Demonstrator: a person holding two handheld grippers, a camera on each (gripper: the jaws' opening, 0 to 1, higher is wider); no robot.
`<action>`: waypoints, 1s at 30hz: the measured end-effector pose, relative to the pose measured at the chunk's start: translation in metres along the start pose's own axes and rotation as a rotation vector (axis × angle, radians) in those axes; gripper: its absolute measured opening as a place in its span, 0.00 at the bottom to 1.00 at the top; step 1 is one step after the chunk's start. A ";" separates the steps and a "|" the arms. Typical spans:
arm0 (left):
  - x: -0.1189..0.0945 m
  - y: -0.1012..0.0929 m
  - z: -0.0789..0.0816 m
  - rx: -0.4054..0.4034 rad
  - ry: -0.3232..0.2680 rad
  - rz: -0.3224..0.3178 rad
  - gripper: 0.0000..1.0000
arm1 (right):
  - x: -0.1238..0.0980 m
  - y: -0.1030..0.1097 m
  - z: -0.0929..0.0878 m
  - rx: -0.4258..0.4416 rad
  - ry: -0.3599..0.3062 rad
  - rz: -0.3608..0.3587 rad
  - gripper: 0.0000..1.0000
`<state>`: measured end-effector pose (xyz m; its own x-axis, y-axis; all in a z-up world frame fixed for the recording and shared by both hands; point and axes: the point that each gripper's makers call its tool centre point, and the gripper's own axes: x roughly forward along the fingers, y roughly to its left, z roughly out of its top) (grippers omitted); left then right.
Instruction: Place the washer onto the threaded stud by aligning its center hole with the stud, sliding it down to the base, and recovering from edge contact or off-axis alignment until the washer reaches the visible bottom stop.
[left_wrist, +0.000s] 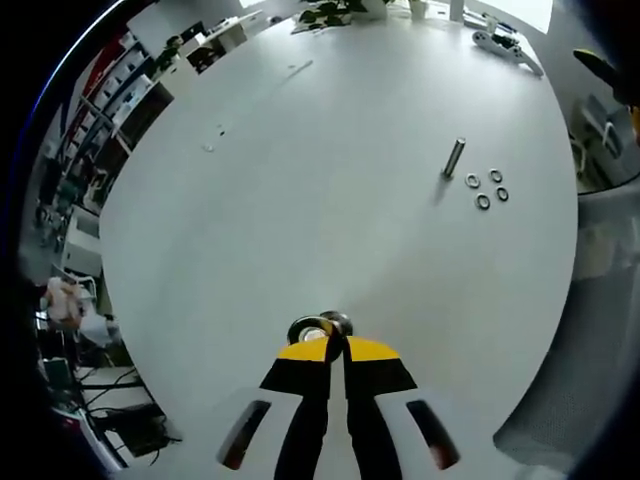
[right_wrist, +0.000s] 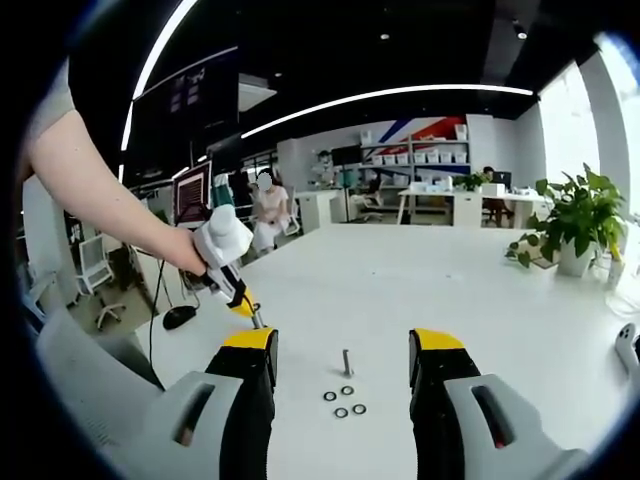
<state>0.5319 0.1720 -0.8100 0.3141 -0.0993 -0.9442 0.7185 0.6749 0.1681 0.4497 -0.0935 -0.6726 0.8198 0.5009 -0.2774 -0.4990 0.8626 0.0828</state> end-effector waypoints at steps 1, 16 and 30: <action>0.000 0.000 0.000 -0.004 0.001 -0.004 0.02 | 0.000 0.000 0.000 0.000 0.000 0.000 0.55; -0.002 -0.002 -0.002 0.001 -0.002 0.006 0.02 | 0.000 -0.001 -0.001 0.000 0.002 -0.002 0.55; -0.004 -0.003 0.000 -0.005 -0.015 0.006 0.03 | -0.001 -0.001 -0.001 -0.001 0.002 -0.004 0.55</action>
<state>0.5283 0.1707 -0.8065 0.3279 -0.1055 -0.9388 0.7131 0.6795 0.1726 0.4496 -0.0948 -0.6730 0.8215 0.4969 -0.2798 -0.4956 0.8648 0.0806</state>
